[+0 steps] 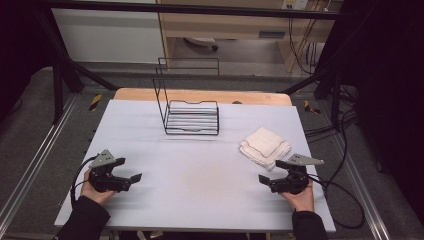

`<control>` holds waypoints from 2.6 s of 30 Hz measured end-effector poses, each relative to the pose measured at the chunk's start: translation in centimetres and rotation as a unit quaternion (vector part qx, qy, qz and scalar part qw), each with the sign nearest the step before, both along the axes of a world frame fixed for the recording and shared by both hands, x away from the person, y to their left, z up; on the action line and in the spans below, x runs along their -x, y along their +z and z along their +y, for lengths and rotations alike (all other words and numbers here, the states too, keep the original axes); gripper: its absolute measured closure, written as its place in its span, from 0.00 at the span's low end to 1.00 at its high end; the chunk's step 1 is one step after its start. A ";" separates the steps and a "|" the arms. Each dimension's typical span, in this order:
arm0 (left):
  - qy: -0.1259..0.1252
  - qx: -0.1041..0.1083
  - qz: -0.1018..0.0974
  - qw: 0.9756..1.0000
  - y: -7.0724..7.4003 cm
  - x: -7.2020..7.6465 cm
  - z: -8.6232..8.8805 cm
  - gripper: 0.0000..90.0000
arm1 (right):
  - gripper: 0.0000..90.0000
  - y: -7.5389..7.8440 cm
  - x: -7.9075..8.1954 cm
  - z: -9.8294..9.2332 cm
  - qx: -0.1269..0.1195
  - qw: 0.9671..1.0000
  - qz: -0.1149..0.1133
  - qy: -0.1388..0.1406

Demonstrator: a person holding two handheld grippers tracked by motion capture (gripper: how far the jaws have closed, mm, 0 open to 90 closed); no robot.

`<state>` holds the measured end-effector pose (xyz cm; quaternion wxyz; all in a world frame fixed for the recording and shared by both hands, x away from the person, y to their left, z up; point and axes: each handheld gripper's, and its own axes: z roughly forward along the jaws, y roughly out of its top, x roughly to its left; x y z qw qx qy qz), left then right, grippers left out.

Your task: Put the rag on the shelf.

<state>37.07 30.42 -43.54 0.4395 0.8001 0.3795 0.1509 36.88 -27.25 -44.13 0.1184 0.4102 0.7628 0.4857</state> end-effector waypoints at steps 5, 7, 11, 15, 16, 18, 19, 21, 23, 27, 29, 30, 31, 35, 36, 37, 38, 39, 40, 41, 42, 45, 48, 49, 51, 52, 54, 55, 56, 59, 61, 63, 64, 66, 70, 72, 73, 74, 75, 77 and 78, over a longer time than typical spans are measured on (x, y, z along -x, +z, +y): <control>0.000 -0.001 0.001 1.000 0.0 0.0 0.0 0.06 | 0.01 0.0 0.0 0.1 0.005 1.000 0.001 -0.002; 0.001 0.000 0.001 1.000 0.0 0.1 0.0 0.06 | 0.01 -0.1 0.0 0.1 0.005 1.000 0.003 -0.003; 0.002 -0.001 0.001 1.000 0.0 0.1 0.0 0.06 | 0.02 -0.1 -0.1 0.2 0.011 1.000 0.000 -0.007; 0.004 0.000 -0.002 1.000 0.1 0.2 0.1 0.06 | 0.05 0.3 -0.3 0.5 0.030 0.999 -0.008 -0.011; 0.005 0.003 -0.003 1.000 0.1 0.2 0.1 0.06 | 0.07 0.3 -0.4 0.6 0.030 0.999 -0.011 -0.010; 0.005 0.003 -0.003 1.000 0.1 0.2 0.1 0.07 | 0.11 0.3 -0.4 0.7 0.034 0.999 -0.015 -0.012; 0.006 0.001 -0.002 1.000 0.1 0.2 0.1 0.07 | 0.13 0.3 -0.5 0.7 0.034 0.999 -0.013 -0.013; 0.006 0.001 -0.002 1.000 0.1 0.2 0.1 0.07 | 0.16 0.3 -0.9 0.7 0.041 0.999 -0.013 -0.023; 0.008 0.000 -0.002 1.000 0.1 0.2 0.1 0.07 | 0.21 0.4 -1.3 0.9 0.060 0.997 -0.015 -0.034; 0.009 0.000 -0.002 1.000 0.1 0.2 0.1 0.07 | 0.33 0.3 -2.2 1.5 0.089 0.995 -0.018 -0.049; 0.011 -0.003 -0.002 1.000 0.1 0.2 0.1 0.07 | 0.40 0.2 -2.7 1.7 0.098 0.994 -0.015 -0.042; 0.011 -0.003 -0.002 1.000 0.1 0.2 0.2 0.07 | 0.42 0.2 -3.0 1.7 0.105 0.994 -0.017 -0.039; 0.012 -0.003 -0.002 1.000 0.1 0.2 0.2 0.07 | 0.45 0.1 -3.2 1.8 0.110 0.993 -0.016 -0.038; 0.012 -0.002 -0.002 1.000 0.0 0.2 0.1 0.07 | 0.56 -0.1 -4.1 2.1 0.124 0.992 -0.012 -0.030; 0.010 -0.005 -0.002 1.000 0.0 0.1 0.1 0.07 | 0.58 -0.2 -4.4 2.2 0.126 0.992 -0.009 -0.027; 0.010 -0.005 -0.001 1.000 0.0 0.1 0.0 0.07 | 0.60 -0.3 -4.6 2.3 0.131 0.991 -0.008 -0.026; 0.010 -0.006 -0.001 1.000 0.0 0.1 0.0 0.07 | 0.62 -0.4 -4.8 2.4 0.137 0.990 -0.006 -0.023; 0.011 -0.006 -0.001 1.000 0.0 0.1 0.0 0.07 | 0.62 -0.5 -5.0 2.6 0.141 0.990 -0.003 -0.020; 0.010 -0.006 -0.001 1.000 0.0 0.1 0.0 0.07 | 0.63 -0.7 -5.2 2.7 0.145 0.989 -0.002 -0.019; 0.011 -0.005 0.000 1.000 0.0 0.1 0.0 0.07 | 0.64 -0.8 -5.4 2.8 0.147 0.989 -0.004 -0.019; 0.011 -0.006 0.000 1.000 0.0 0.1 0.1 0.08 | 0.66 -0.8 -5.5 2.9 0.151 0.988 -0.003 -0.018; 0.010 -0.006 -0.001 1.000 0.0 0.1 0.1 0.08 | 0.68 -0.9 -5.8 3.0 0.154 0.988 -0.006 -0.017; 0.010 -0.006 0.000 1.000 0.0 0.1 0.0 0.08 | 0.70 -1.0 -5.7 3.0 0.169 0.985 -0.017 -0.009; 0.010 -0.006 0.001 1.000 0.0 0.1 0.0 0.08 | 0.70 -1.1 -5.7 3.1 0.171 0.985 -0.019 -0.009; 0.009 -0.007 0.001 1.000 0.0 0.1 -0.1 0.08 | 0.72 -1.1 -5.6 3.1 0.176 0.984 -0.022 -0.008; 0.009 -0.007 0.001 1.000 0.0 0.1 -0.1 0.08 | 0.72 -1.2 -5.6 3.2 0.180 0.983 -0.025 -0.006; 0.008 -0.007 0.001 1.000 0.0 0.1 -0.1 0.08 | 0.75 -1.2 -5.5 3.3 0.196 0.980 -0.034 -0.004; 0.008 -0.008 0.001 1.000 0.0 0.1 -0.1 0.08 | 0.77 -1.2 -5.5 3.4 0.202 0.979 -0.038 -0.004; 0.008 -0.009 0.001 1.000 0.0 0.1 -0.1 0.08 | 0.80 -1.2 -5.5 3.4 0.204 0.978 -0.038 -0.006; 0.009 -0.007 0.000 1.000 0.0 0.1 -0.1 0.08 | 0.86 -1.1 -5.6 3.3 0.202 0.979 -0.035 -0.017; 0.009 -0.007 0.000 1.000 0.0 0.1 -0.1 0.08 | 0.88 -1.1 -5.7 3.3 0.200 0.979 -0.032 -0.020; 0.009 -0.007 0.000 1.000 0.0 0.1 -0.1 0.08 | 0.89 -1.1 -5.7 3.3 0.197 0.980 -0.030 -0.025; 0.009 -0.008 0.001 1.000 0.0 0.1 -0.1 0.08 | 0.90 -1.1 -5.7 3.2 0.197 0.980 -0.032 -0.027; 0.009 -0.008 0.000 1.000 0.0 0.1 -0.1 0.08 | 0.91 -1.1 -5.6 3.3 0.196 0.979 -0.034 -0.032; 0.010 -0.008 0.001 1.000 0.0 0.1 -0.1 0.08 | 0.92 -0.9 -5.6 3.3 0.186 0.981 -0.030 -0.037; 0.010 -0.008 0.001 1.000 -0.1 0.1 0.0 0.08 | 0.92 -0.6 -5.5 3.3 0.180 0.982 -0.030 -0.039; 0.010 -0.008 0.001 1.000 -0.1 0.1 0.0 0.08 | 0.92 -0.4 -5.5 3.4 0.177 0.983 -0.031 -0.038; 0.010 -0.008 0.001 1.000 0.0 0.1 0.0 0.08 | 0.92 -0.3 -5.4 3.4 0.172 0.984 -0.032 -0.038; 0.010 -0.008 0.001 1.000 0.0 0.1 0.0 0.08 | 0.92 -0.2 -5.3 3.4 0.165 0.985 -0.032 -0.035; 0.009 -0.009 0.001 1.000 -0.1 0.1 0.0 0.08 | 0.93 0.0 -5.2 3.6 0.157 0.987 -0.027 -0.034; 0.009 -0.009 0.002 1.000 -0.1 0.1 -0.1 0.08 | 0.93 0.1 -5.1 3.8 0.154 0.987 -0.025 -0.031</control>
